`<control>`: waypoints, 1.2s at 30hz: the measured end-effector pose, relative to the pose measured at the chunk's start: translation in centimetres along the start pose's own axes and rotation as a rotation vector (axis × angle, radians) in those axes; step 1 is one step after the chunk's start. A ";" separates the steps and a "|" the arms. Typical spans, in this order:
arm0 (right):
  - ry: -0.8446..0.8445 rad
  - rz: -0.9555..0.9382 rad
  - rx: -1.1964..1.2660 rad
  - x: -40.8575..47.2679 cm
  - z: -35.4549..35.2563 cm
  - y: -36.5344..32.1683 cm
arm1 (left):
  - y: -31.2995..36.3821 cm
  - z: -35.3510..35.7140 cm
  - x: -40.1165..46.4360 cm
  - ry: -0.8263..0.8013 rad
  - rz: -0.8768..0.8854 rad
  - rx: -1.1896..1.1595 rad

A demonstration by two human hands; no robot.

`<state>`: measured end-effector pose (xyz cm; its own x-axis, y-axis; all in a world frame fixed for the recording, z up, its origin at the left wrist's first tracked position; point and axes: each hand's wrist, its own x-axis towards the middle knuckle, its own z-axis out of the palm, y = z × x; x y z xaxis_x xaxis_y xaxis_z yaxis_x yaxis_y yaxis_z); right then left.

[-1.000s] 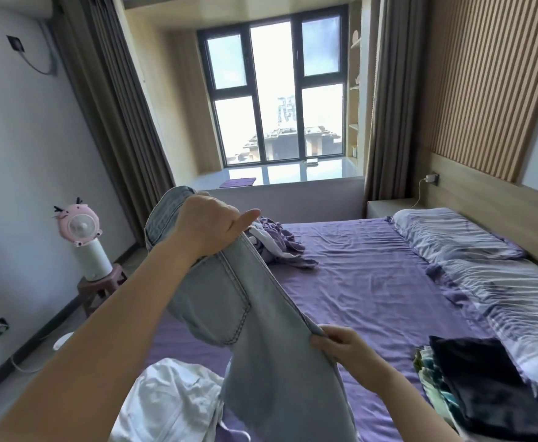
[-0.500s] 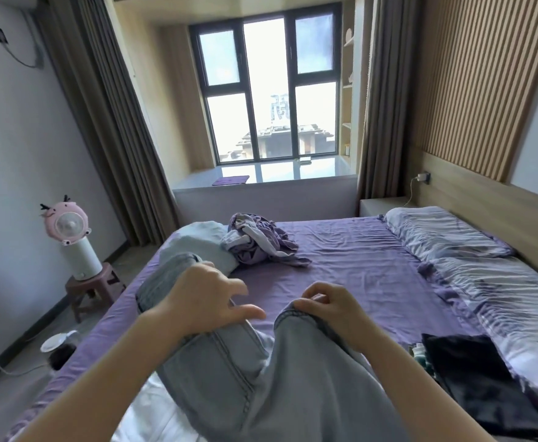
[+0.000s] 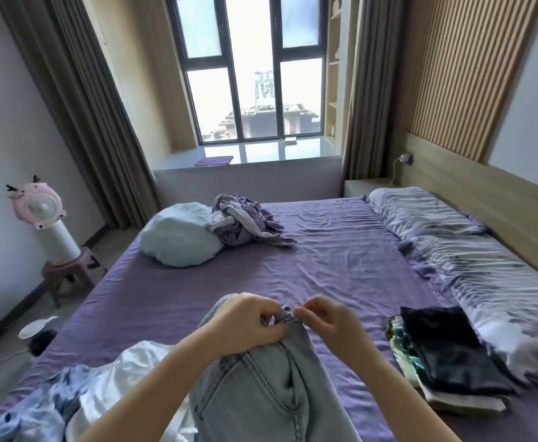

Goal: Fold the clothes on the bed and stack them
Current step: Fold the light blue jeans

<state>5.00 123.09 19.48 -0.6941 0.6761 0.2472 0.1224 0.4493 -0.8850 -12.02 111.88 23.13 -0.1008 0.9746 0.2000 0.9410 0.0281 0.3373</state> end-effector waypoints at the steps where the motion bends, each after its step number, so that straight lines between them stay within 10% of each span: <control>1: -0.069 0.057 0.032 -0.3 0.2 0.2 | 0.1 -0.1 0.3 -0.006 0.009 0.025; 9: -0.286 0.162 0.383 0.1 0.9 -1.8 | 0.2 -2.4 -0.5 0.054 0.011 0.206; 18: 0.196 -0.053 0.167 2.4 0.9 -2.8 | -3.6 -7.9 -4.1 0.311 -0.203 0.383; 26: 0.180 0.035 0.435 4.4 0.1 -4.3 | -7.8 -13.0 -6.3 0.527 -0.388 0.482; 36: 0.339 -0.032 0.129 2.9 2.9 -4.8 | -9.5 -14.4 -9.0 0.459 0.006 0.783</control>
<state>0.33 121.20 23.30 -0.4185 0.8279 0.3735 -0.0008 0.4109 -0.9117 -24.68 99.66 31.34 -0.0562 0.7954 0.6035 0.8755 0.3298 -0.3532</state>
